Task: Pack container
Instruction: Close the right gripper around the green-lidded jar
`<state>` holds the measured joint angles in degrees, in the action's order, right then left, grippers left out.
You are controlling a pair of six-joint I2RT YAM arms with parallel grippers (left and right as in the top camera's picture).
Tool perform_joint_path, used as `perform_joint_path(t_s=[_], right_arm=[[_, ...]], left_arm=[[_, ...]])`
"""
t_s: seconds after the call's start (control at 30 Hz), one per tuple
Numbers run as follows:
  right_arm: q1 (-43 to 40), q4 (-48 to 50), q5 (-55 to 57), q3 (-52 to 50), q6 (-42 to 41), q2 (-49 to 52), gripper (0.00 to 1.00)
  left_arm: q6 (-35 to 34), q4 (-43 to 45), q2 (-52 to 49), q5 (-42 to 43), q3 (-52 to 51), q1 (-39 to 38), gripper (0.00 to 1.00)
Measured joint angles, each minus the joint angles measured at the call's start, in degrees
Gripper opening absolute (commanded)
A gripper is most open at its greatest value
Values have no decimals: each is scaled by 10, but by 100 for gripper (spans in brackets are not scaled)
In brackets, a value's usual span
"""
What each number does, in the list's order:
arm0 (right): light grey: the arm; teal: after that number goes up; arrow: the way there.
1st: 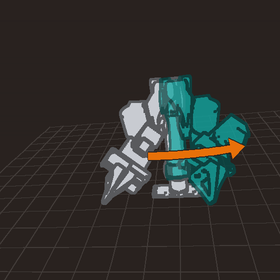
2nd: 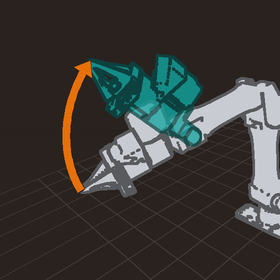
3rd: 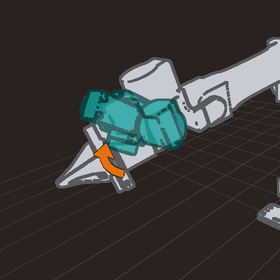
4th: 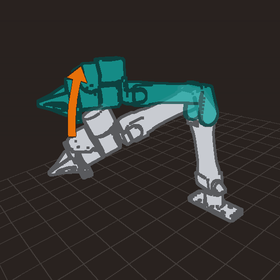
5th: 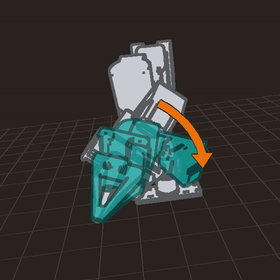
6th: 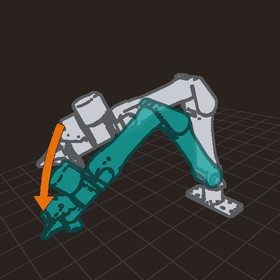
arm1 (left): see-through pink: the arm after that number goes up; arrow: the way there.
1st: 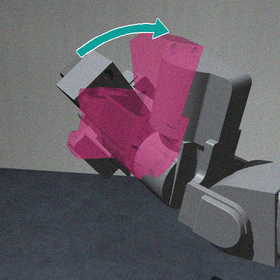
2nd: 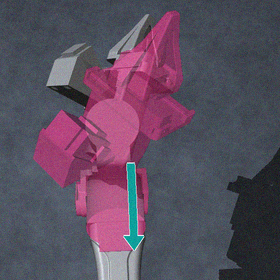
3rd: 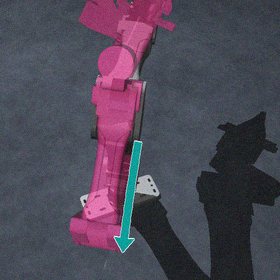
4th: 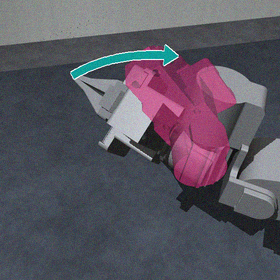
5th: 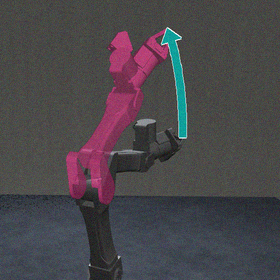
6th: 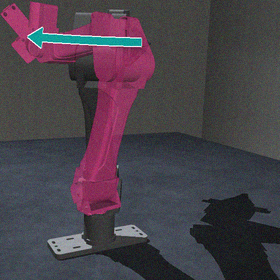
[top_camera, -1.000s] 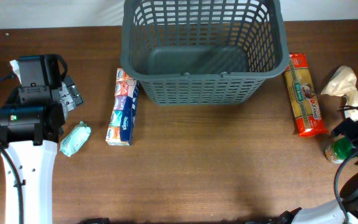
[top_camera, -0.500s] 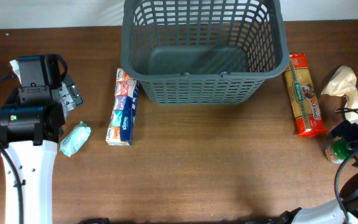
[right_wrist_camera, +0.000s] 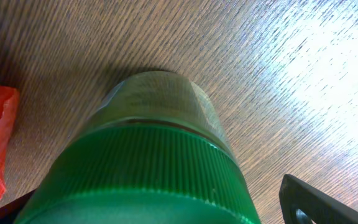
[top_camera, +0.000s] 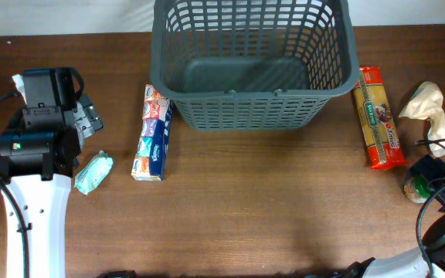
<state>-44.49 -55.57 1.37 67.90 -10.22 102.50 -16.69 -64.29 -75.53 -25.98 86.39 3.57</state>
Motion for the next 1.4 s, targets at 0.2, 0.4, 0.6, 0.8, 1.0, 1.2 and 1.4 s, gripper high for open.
perform_joint_path(t_s=[0.2, 0.4, 0.6, 0.8, 1.0, 1.2, 1.4], right_arm=[[0, 2, 7, 0, 0, 0, 99], [0, 4, 7, 0, -1, 0, 99], [0, 9, 7, 0, -3, 23, 99], [0, 19, 7, 0, -3, 35, 99], [0, 21, 6, 0, -3, 44, 99], [0, 25, -6, 0, -6, 52, 48], [0, 26, -12, 0, -4, 53, 4]], left_arm=[[0, 0, 0, 0, 0, 0, 100], [0, 0, 0, 0, 0, 0, 100], [0, 0, 0, 0, 0, 0, 100], [0, 0, 0, 0, 0, 0, 100], [0, 0, 0, 0, 0, 0, 100], [0, 0, 0, 0, 0, 0, 100], [0, 0, 0, 0, 0, 0, 100]])
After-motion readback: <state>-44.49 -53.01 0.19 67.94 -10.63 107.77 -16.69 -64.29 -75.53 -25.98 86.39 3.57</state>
